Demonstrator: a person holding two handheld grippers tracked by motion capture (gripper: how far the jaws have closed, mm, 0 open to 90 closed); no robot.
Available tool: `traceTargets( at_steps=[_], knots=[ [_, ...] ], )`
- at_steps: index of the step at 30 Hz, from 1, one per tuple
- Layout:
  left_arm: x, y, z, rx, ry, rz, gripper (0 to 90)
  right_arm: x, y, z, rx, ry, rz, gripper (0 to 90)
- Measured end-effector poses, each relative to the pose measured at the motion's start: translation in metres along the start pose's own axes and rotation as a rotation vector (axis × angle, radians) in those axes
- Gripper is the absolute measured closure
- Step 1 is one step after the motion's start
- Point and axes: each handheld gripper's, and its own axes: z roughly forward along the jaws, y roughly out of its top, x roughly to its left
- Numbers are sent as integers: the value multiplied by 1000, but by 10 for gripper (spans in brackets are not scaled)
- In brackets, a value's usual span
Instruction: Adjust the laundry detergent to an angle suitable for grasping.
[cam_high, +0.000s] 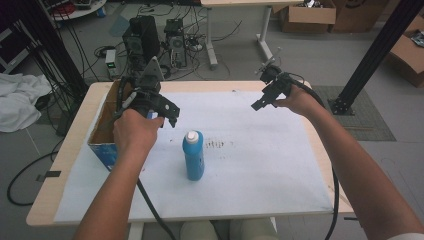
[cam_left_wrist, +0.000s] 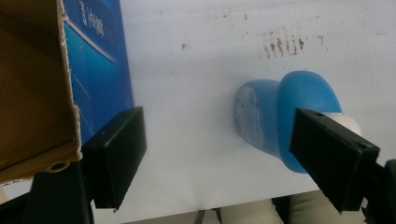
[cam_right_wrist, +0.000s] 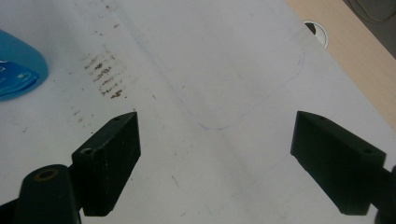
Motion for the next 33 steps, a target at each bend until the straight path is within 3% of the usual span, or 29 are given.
traceTargets(
  at_steps=[33],
  knots=[
    [-3,-1,-6,-25,-11,-5,202,3,-4,-11,-10,-10,-4,158]
  ],
)
